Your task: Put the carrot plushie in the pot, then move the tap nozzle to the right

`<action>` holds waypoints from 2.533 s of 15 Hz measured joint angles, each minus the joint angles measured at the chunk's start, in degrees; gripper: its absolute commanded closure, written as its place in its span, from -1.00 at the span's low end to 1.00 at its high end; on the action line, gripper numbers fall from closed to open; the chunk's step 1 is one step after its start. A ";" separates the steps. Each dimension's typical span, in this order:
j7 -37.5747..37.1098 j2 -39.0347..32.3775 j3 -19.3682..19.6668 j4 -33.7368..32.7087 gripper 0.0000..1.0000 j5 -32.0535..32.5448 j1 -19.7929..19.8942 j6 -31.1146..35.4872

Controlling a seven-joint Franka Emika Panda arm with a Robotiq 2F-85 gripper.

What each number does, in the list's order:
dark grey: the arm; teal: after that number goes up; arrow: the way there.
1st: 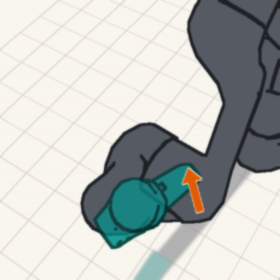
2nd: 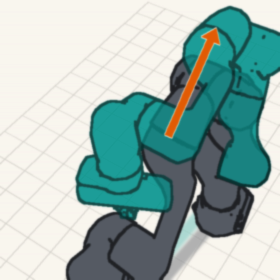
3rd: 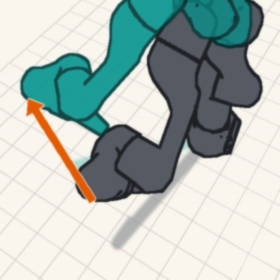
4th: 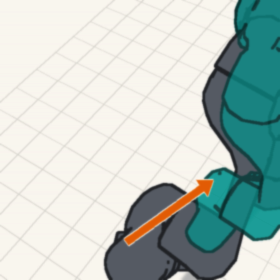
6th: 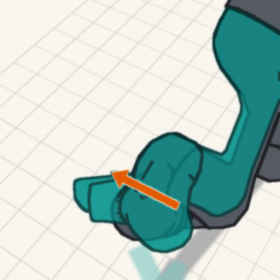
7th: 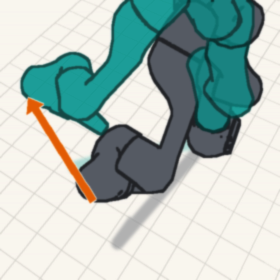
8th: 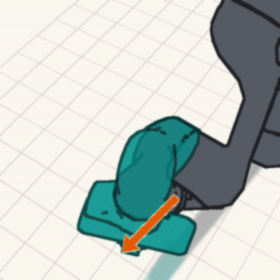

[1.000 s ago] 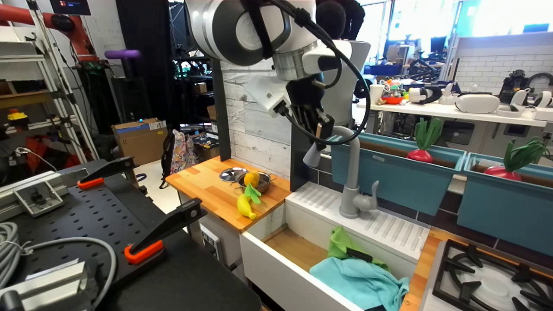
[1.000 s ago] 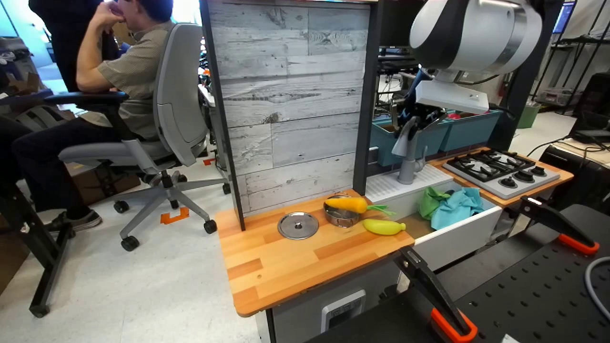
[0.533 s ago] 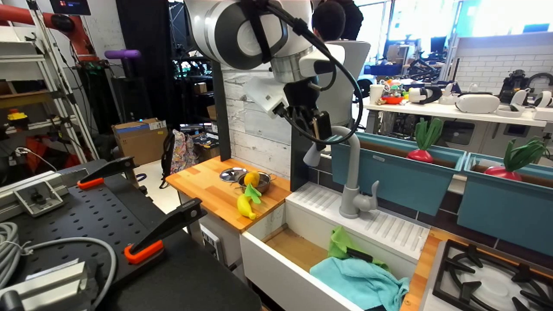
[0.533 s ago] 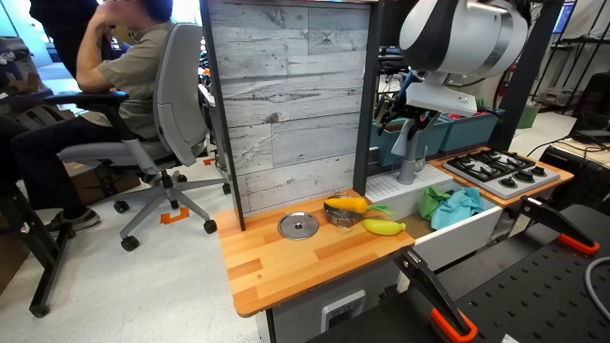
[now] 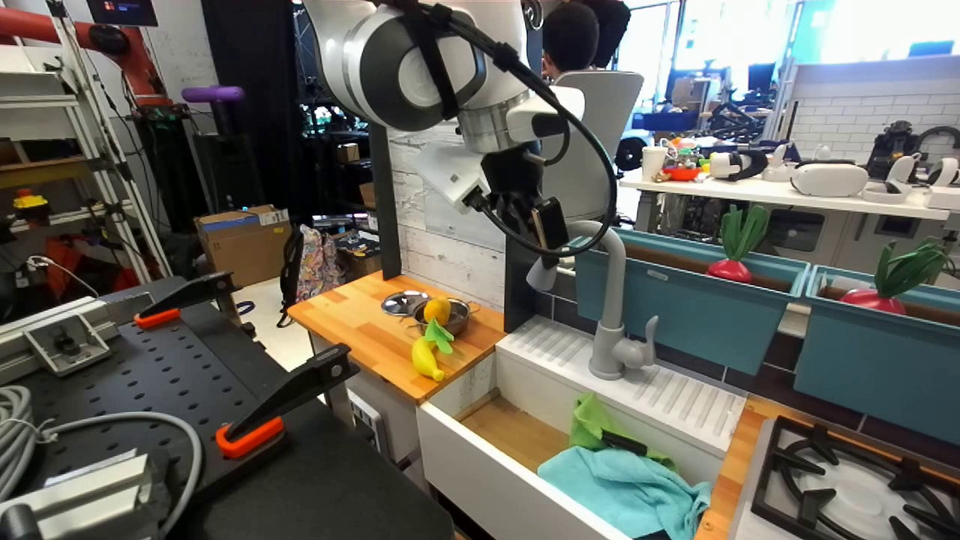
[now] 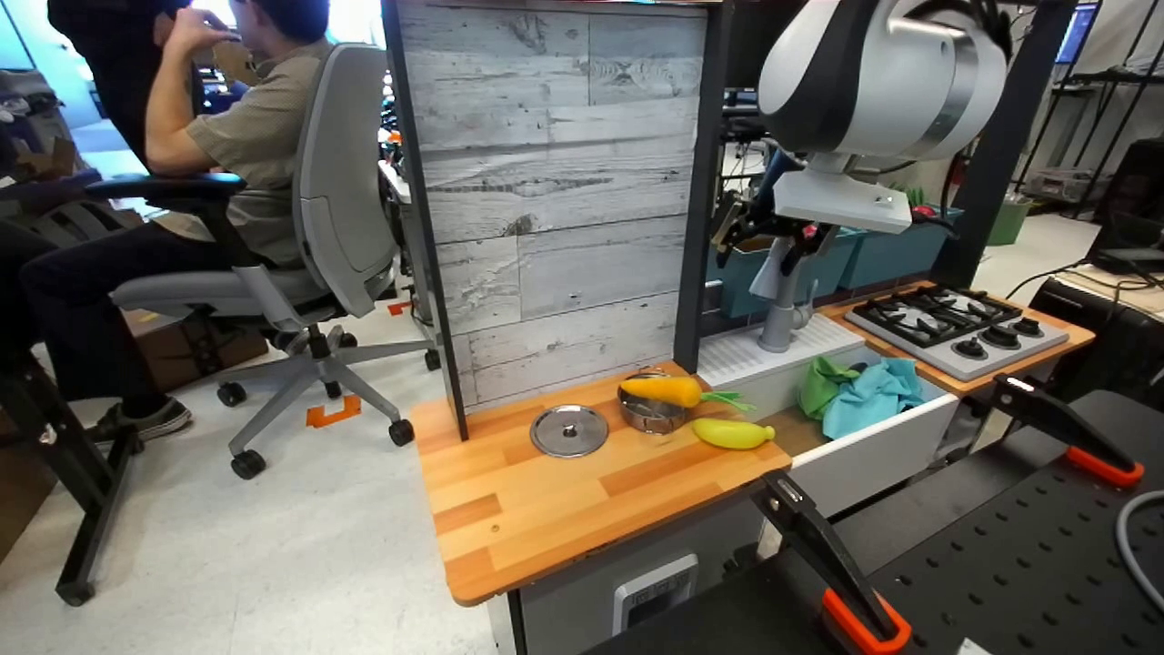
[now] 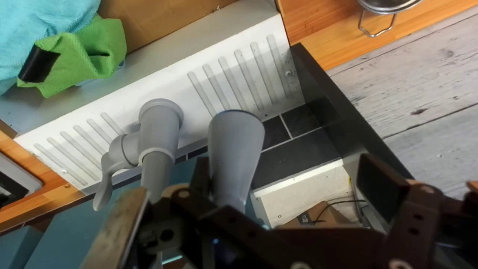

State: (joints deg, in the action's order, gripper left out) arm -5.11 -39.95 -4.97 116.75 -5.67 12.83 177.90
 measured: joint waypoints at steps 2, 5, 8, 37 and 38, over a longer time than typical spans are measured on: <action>0.00 0.93 1.60 2.53 -1.00 0.00 -2.10 1.00; 0.03 2.67 5.72 7.30 -1.00 0.24 -7.18 2.10; -0.01 4.09 12.58 10.97 -1.00 1.09 -15.59 2.12; 19.39 -8.41 0.39 -7.75 -1.00 12.16 -10.63 -20.79; 19.39 -9.01 0.39 -8.55 -0.50 12.16 -10.79 -21.51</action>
State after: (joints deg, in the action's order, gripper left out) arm 14.28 -48.97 -4.58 108.21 6.49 2.04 156.39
